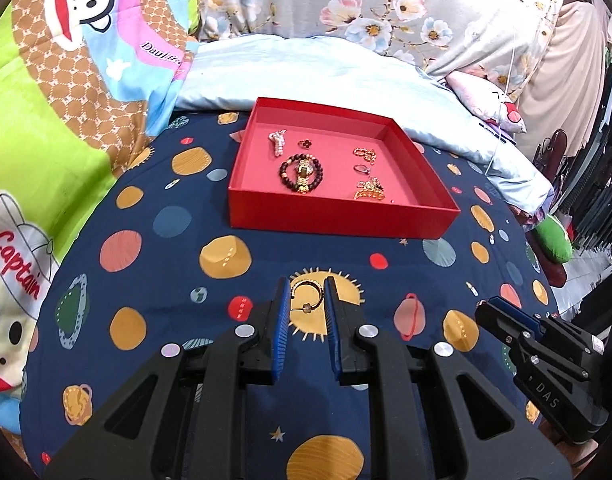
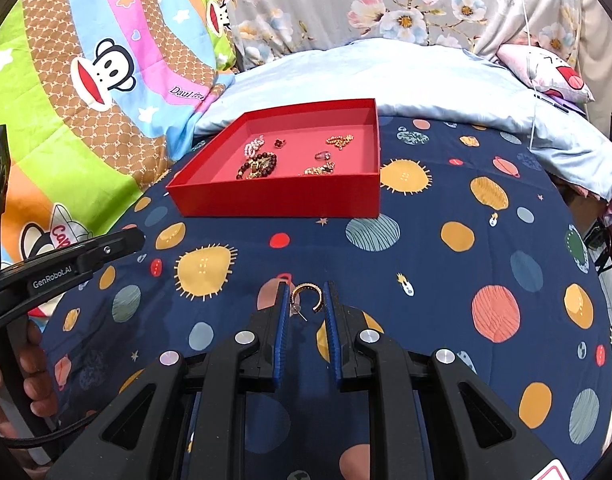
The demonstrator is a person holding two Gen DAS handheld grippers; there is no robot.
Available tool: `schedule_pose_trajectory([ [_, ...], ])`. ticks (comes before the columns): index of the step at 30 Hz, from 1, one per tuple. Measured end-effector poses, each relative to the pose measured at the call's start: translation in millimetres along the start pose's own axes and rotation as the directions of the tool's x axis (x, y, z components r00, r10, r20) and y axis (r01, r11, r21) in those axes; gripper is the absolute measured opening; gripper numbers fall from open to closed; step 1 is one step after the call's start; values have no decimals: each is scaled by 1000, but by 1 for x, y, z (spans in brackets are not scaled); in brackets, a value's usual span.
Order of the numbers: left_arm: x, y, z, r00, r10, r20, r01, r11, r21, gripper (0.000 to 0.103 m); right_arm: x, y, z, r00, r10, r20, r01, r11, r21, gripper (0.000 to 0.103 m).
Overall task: Organize jewelry
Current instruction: 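Carry both earrings over the red tray with both tools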
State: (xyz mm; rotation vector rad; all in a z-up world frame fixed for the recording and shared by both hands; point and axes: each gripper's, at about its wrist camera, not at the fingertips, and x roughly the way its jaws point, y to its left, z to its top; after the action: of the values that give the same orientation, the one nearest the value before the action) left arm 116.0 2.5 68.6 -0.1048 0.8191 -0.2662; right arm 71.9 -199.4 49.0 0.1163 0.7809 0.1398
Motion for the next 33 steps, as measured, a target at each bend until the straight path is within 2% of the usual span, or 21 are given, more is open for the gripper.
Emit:
schedule_pose_trajectory([
  [7, 1, -5, 21, 1000, -4, 30, 4, 1000, 12, 16, 6, -2, 18, 1000, -2, 21, 2, 1000, -12, 16],
  [17, 8, -15, 71, 994, -7, 106, 1, 999, 52, 16, 25, -17, 74, 997, -7, 82, 9, 1000, -14, 16],
  [24, 30, -20, 112, 990, -10, 139, 2, 998, 59, 16, 52, -20, 110, 995, -6, 96, 9, 999, -32, 16],
  [33, 79, -24, 152, 993, -4, 120, -3, 998, 60, 16, 96, -32, 153, 996, 24, 82, -23, 1000, -6, 16],
])
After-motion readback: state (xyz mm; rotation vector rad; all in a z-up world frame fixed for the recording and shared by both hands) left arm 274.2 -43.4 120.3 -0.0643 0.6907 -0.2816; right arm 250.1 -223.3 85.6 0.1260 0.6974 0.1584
